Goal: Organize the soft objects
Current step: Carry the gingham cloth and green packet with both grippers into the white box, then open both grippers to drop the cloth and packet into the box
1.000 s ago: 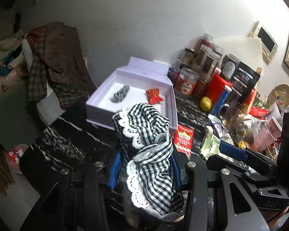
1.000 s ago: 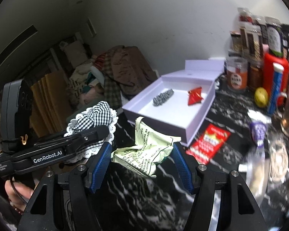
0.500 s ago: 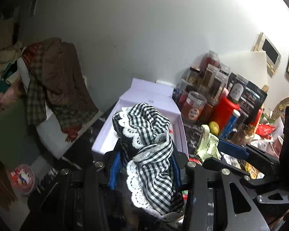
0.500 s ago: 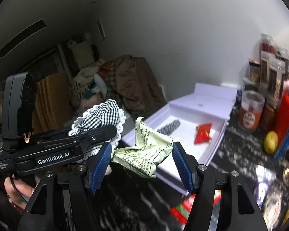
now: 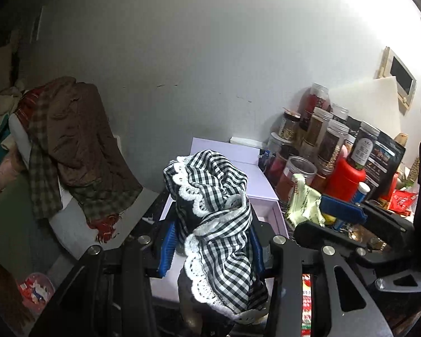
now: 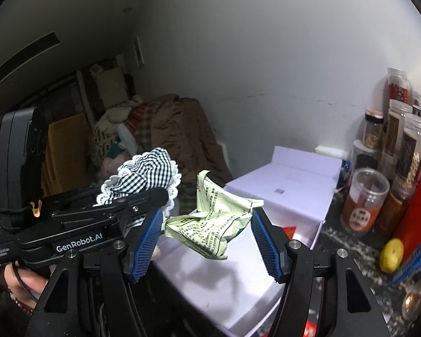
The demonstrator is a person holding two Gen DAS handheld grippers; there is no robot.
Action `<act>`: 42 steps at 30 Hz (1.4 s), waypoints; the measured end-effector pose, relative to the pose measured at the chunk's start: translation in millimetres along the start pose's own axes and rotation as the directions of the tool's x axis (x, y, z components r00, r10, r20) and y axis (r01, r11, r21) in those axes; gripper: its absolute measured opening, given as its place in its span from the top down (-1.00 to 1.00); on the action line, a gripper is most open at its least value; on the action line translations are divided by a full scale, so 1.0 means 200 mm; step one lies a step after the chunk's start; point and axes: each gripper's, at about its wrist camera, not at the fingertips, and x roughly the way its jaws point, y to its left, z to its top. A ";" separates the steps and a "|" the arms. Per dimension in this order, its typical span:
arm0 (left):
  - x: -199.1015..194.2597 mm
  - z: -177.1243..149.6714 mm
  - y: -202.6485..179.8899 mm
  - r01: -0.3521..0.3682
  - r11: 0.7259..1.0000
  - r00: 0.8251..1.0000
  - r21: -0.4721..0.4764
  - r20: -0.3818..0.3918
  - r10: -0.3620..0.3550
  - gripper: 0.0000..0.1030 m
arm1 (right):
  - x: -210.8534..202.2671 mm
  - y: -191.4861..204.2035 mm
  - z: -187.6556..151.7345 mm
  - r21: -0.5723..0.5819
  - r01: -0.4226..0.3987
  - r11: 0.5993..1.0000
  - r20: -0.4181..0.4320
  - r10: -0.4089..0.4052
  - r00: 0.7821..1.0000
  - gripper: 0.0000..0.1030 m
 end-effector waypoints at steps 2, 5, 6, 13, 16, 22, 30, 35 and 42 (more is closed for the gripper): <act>0.06 0.01 0.01 -0.007 1.000 1.000 0.000 -0.008 0.007 0.16 | 0.05 -0.04 0.02 0.001 0.010 1.000 -0.008 -0.010 1.000 -0.26; 0.17 0.02 0.04 -0.003 1.000 0.999 0.001 -0.034 0.003 0.16 | 0.14 -0.10 0.03 0.014 0.038 0.999 -0.037 -0.038 0.999 -0.26; 0.20 0.02 0.04 -0.002 1.000 0.999 0.001 -0.040 0.002 0.16 | 0.16 -0.12 0.04 0.018 0.044 0.999 -0.046 -0.044 0.998 -0.26; 0.42 -0.03 0.08 -0.010 1.000 0.992 0.025 -0.125 0.013 0.16 | 0.37 -0.23 0.00 0.052 0.092 0.994 -0.137 -0.084 0.987 -0.27; 0.48 -0.05 0.09 -0.020 0.999 0.988 0.038 -0.154 0.026 0.16 | 0.43 -0.26 -0.03 0.063 0.107 0.992 -0.177 -0.095 0.980 -0.27; 0.61 -0.07 0.11 -0.021 0.999 0.971 0.041 -0.236 0.030 0.16 | 0.52 -0.30 -0.06 0.080 0.141 0.987 -0.235 -0.119 0.965 -0.28; 0.72 -0.12 0.11 -0.016 0.999 0.948 0.050 -0.316 0.031 0.16 | 0.61 -0.30 -0.10 0.067 0.171 0.983 -0.295 -0.144 0.945 -0.30; 0.77 -0.15 0.11 -0.050 0.997 0.935 0.057 -0.348 0.067 0.16 | 0.66 -0.30 -0.14 0.047 0.191 0.980 -0.332 -0.165 0.929 -0.30; 0.80 -0.16 0.09 -0.141 0.984 0.913 0.111 -0.369 0.173 0.05 | 0.70 -0.32 -0.18 0.010 0.241 0.970 -0.380 -0.220 0.898 -0.30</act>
